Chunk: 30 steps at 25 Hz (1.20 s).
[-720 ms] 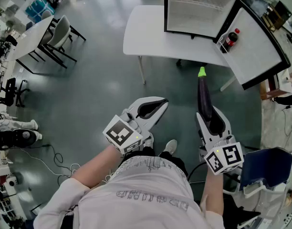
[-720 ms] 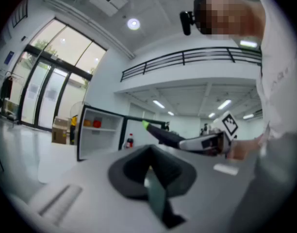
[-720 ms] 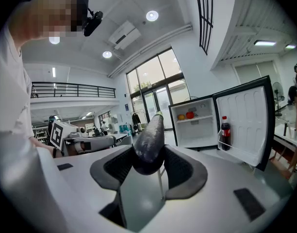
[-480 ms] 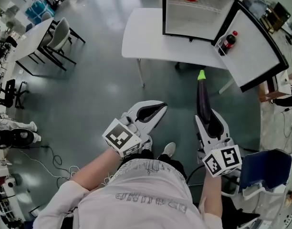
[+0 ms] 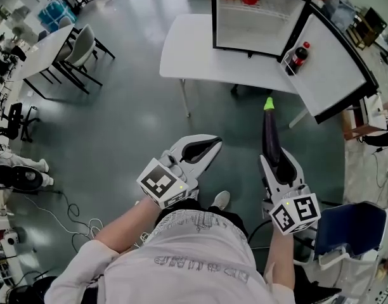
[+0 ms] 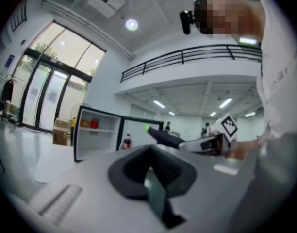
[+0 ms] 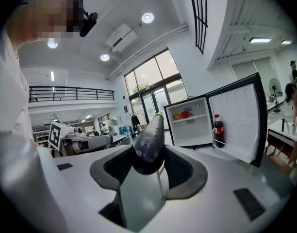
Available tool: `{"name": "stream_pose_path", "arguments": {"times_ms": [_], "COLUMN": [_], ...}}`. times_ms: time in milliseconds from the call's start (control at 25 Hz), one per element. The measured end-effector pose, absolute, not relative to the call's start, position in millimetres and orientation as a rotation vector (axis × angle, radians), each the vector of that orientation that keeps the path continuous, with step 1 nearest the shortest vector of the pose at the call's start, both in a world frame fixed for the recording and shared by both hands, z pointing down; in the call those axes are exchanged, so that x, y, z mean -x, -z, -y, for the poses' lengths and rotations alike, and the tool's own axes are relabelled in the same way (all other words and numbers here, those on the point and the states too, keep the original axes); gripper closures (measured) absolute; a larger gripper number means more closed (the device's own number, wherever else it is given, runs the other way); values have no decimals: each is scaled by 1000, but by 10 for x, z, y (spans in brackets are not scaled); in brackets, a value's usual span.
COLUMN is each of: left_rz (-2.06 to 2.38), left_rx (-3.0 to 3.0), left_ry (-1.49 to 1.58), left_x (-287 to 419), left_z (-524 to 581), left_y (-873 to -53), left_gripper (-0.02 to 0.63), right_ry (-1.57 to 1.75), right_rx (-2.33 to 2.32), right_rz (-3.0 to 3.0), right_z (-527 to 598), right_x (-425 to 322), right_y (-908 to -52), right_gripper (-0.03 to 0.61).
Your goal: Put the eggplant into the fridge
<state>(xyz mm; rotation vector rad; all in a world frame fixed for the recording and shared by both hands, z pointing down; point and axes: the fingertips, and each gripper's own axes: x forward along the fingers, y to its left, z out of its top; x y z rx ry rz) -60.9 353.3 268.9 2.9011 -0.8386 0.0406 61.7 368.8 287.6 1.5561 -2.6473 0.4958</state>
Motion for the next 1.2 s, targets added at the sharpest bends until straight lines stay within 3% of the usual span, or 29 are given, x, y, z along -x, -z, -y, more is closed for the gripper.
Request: {"name": "stream_pose_path", "arguments": {"times_ms": [520, 1200], "left_rz": [870, 925], "left_rx": [-2922, -2890], "left_ry": [-39, 0], "left_x": [65, -84], "left_z": [-3639, -3175], "left_y": [-2701, -2794], "left_gripper": [606, 607], "right_ry": [-503, -499], "right_rx": [-1538, -1488], "right_rz": [2685, 2670], "right_z": [-3782, -3336], "right_x": [-1176, -1355], "right_y": [-2963, -3074], "right_gripper": [379, 379]}}
